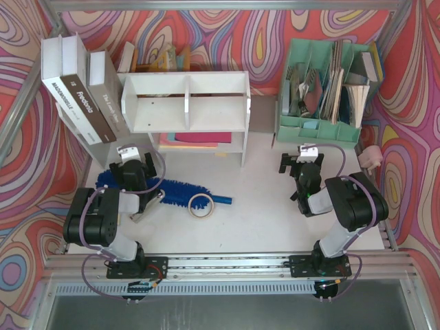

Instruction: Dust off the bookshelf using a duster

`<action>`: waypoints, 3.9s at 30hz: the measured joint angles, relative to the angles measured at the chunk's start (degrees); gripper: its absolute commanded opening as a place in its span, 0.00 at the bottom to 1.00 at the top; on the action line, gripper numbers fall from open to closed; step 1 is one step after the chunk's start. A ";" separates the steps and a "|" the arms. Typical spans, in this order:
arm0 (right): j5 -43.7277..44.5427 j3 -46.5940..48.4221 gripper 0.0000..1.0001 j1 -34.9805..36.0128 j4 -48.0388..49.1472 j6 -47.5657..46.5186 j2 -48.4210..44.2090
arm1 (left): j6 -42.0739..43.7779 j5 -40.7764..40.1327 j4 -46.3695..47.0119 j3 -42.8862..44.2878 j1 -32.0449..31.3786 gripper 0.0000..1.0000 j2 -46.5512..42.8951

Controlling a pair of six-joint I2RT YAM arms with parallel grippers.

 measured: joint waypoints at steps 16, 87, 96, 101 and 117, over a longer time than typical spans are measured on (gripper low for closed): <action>0.00 0.00 0.99 0.00 0.00 -0.02 0.00 | 0.28 1.95 -0.70 -0.07 -0.04 0.98 -0.92; -24.68 -0.74 0.97 1.31 -59.52 28.24 -46.64 | -38.60 -2.64 -83.17 17.94 -52.61 0.70 -30.95; -24.70 -2.86 0.97 1.60 -56.76 28.24 -44.33 | -38.82 -4.07 -76.56 16.44 -52.65 0.58 -24.98; -24.70 -2.86 0.97 1.68 -55.87 28.24 -43.89 | -39.43 -5.57 -73.55 16.02 -52.65 0.47 -20.85; -25.11 -2.86 0.97 1.97 -54.75 28.24 -43.25 | -40.28 -8.52 -70.53 14.47 -51.23 0.39 -16.59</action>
